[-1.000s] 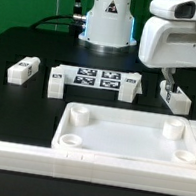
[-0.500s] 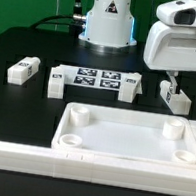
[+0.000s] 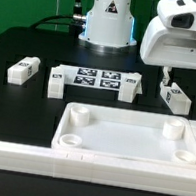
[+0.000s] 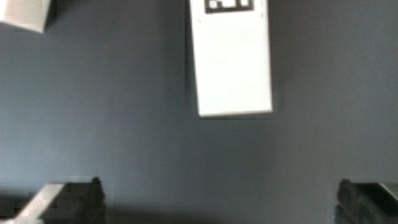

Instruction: Assemble desk

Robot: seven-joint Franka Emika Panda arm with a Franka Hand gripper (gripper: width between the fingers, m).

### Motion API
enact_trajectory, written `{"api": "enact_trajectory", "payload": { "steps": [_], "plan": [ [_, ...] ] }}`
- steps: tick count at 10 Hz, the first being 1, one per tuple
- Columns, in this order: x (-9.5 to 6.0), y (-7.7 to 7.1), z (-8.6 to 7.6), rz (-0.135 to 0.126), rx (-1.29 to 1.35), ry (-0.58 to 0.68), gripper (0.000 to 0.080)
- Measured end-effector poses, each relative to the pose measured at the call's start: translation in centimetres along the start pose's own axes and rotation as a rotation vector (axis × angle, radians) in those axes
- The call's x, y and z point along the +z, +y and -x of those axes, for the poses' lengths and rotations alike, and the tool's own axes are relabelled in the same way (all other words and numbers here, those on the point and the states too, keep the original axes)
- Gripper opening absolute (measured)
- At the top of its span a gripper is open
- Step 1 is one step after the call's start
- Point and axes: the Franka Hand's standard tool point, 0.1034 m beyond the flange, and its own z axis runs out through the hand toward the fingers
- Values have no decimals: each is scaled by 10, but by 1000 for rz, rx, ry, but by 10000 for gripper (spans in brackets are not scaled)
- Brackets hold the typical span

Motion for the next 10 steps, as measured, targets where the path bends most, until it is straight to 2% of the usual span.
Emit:
{"api": "enact_trajectory", "payload": {
  "steps": [1,5,6,7,8,10],
  "plan": [
    [3,1,1,-3,-9,-70,649],
    [7,1,2,19,-21,-313,649],
    [9,-3,0,18,-51,-356,649],
    [10,-6,0,5,-99,-426,649],
    [12,-5,-5,-18,-120,-471,649],
    [16,-4,1,-9,-117,-598,649]
  ]
}}
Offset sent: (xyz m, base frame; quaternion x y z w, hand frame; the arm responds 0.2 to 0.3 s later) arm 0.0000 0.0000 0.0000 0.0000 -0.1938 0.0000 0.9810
